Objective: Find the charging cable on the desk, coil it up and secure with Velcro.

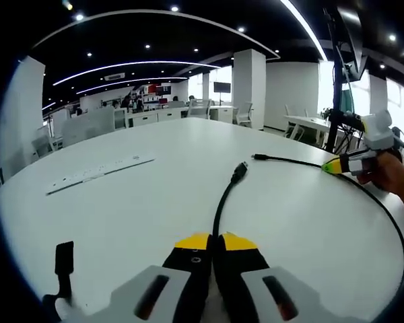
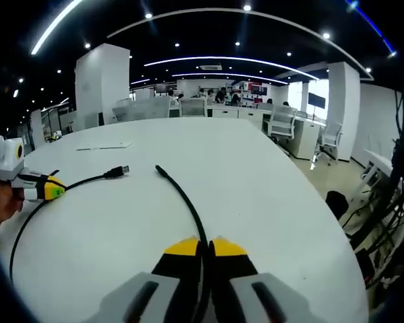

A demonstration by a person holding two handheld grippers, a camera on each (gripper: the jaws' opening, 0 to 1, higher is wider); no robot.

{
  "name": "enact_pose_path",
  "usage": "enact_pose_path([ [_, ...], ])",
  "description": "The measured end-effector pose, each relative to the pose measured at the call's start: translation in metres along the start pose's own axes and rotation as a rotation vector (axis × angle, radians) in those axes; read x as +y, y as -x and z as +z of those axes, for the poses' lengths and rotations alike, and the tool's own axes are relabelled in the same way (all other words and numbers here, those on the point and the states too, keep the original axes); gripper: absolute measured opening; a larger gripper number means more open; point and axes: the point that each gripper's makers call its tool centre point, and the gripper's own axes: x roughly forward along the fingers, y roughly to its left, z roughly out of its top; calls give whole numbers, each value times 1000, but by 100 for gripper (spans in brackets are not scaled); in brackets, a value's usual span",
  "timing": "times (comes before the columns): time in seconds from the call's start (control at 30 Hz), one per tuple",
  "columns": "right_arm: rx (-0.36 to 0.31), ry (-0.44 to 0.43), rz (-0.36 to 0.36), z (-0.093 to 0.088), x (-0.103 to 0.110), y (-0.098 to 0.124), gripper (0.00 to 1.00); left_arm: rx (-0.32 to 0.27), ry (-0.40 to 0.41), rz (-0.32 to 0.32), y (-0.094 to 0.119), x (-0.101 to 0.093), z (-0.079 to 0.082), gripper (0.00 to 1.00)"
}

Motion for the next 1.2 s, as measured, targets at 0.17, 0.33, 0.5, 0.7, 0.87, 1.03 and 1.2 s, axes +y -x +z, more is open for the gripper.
enact_pose_path([
  [0.17,-9,-5,-10,-1,3,2,5,-11,6,-1,2,-2,-1,5],
  [0.33,-18,-16,-8,-2,5,4,5,-16,2,-4,1,-1,0,5],
  [0.5,-16,-70,15,-2,11,8,4,-23,16,-13,1,-1,0,4],
  [0.7,-31,-43,10,4,15,11,4,-16,14,-41,2,-6,0,4],
  [0.87,-44,-31,13,13,13,9,4,-26,9,-49,5,-7,3,4],
  [1.03,-48,-30,29,18,9,4,4,-26,9,-64,5,-5,5,4],
  [1.2,-54,-18,52,24,16,0,4,-41,10,-76,6,5,12,4],
])
